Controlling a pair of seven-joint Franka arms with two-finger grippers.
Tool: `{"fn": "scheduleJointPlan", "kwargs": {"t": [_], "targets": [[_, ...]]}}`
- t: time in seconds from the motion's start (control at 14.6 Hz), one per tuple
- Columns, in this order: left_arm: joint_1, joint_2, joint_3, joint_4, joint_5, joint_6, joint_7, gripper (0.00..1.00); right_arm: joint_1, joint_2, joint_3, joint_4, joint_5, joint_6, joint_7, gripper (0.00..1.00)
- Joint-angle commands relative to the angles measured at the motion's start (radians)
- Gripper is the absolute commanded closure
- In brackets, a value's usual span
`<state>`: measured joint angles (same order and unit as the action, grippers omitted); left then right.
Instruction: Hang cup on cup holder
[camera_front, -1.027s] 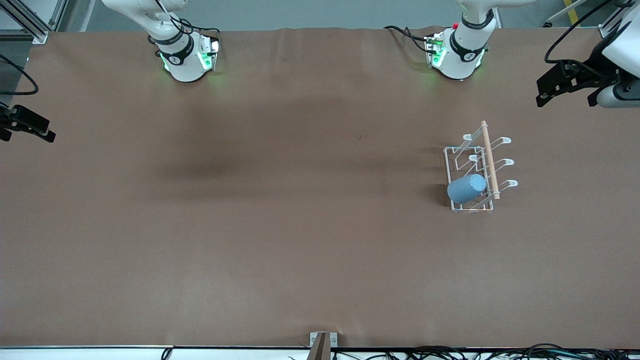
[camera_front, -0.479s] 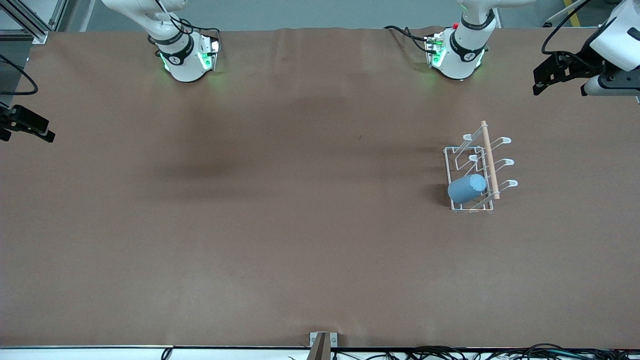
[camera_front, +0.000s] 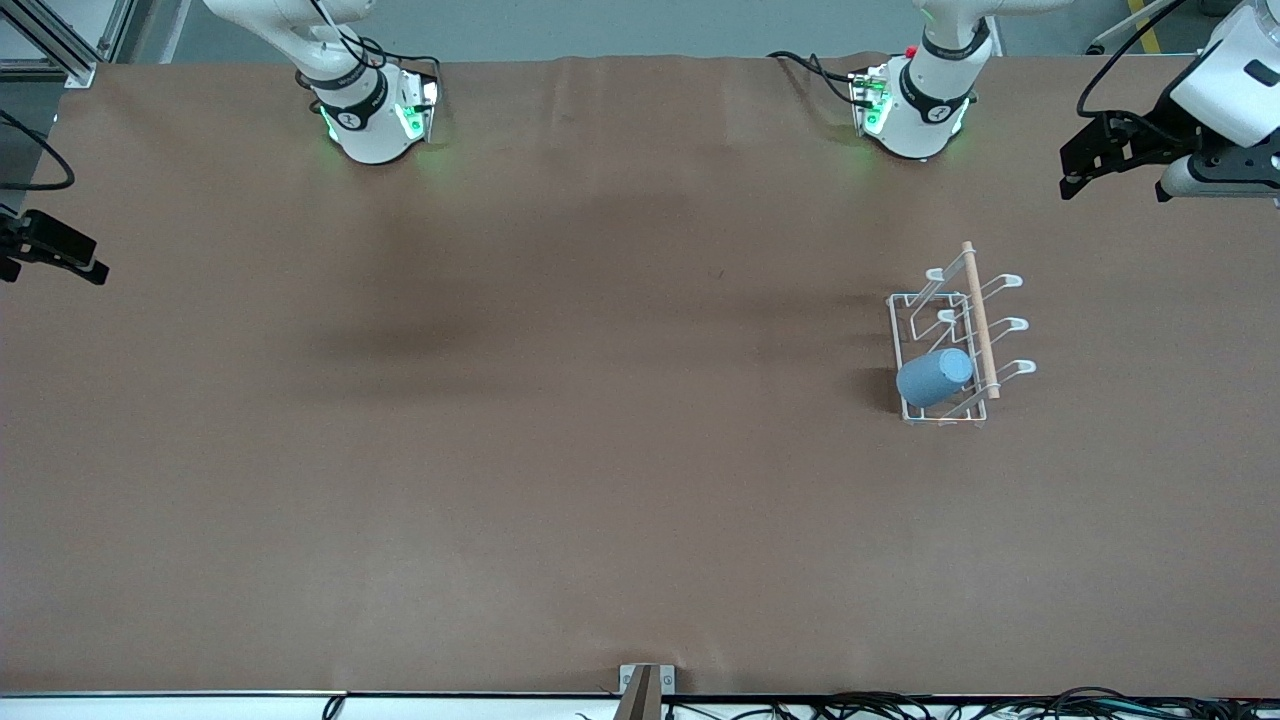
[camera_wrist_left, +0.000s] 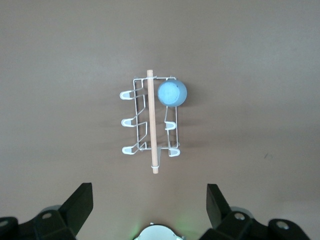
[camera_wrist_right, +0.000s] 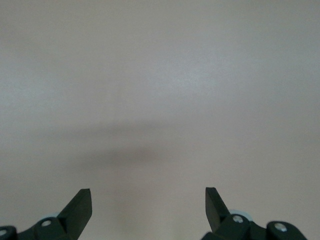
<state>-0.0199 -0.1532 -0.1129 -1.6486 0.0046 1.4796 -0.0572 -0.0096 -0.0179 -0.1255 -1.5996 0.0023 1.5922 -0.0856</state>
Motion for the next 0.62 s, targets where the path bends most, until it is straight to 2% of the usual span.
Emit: {"fn": "scheduleJointPlan", "kwargs": {"t": [0.0, 0.55], "targets": [[-0.003, 0.006, -0.008, 0.009, 0.034, 0.04, 0.014, 0.0, -0.012, -0.02, 0.01, -0.022, -0.015, 0.008, -0.003, 0.0], [-0.002, 0.023, -0.025, 0.023, 0.025, 0.061, 0.016, 0.0, -0.013, -0.019, 0.009, -0.022, -0.015, 0.009, -0.002, 0.0]]}}
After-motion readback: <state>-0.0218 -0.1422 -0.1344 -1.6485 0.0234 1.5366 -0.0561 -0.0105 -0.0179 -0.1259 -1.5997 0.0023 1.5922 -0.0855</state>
